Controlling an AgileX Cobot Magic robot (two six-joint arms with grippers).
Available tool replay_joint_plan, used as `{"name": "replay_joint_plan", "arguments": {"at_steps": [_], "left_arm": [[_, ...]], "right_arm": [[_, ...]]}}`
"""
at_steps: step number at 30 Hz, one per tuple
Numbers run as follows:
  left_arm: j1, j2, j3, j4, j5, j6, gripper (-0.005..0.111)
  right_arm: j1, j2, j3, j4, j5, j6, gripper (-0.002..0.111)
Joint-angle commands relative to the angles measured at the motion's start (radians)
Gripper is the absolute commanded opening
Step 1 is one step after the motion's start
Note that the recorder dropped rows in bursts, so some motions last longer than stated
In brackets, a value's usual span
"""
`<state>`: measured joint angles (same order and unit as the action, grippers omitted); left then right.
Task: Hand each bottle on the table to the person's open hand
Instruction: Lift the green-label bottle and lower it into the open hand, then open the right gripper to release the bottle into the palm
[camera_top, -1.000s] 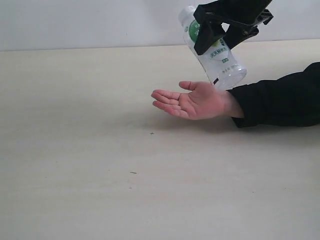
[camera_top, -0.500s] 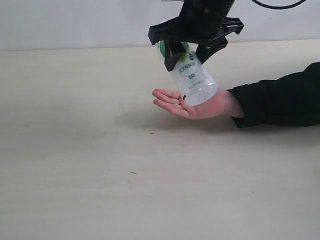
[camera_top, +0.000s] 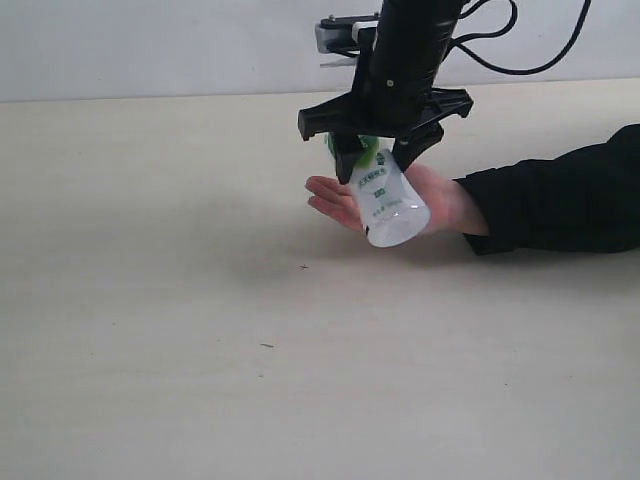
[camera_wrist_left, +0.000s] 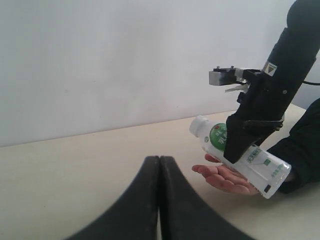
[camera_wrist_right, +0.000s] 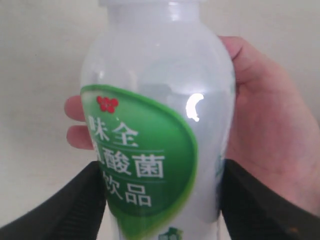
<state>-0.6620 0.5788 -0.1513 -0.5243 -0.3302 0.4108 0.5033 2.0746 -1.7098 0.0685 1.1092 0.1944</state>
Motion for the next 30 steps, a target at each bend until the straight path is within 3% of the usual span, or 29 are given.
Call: {"name": "replay_joint_plan", "arguments": {"at_steps": [1, 25, 30], "left_arm": [[-0.006, -0.007, 0.007, 0.001, -0.001, 0.000, 0.000], [-0.006, -0.007, 0.007, 0.001, -0.001, 0.000, 0.000], [-0.006, -0.007, 0.007, 0.001, -0.001, 0.000, 0.000]], "right_arm": [[0.002, 0.014, -0.012, -0.025, -0.044, 0.001, 0.000], [0.002, 0.032, -0.012, -0.103, -0.122, 0.026, 0.000], [0.002, 0.044, -0.012, -0.094, -0.120, 0.026, 0.006]]}}
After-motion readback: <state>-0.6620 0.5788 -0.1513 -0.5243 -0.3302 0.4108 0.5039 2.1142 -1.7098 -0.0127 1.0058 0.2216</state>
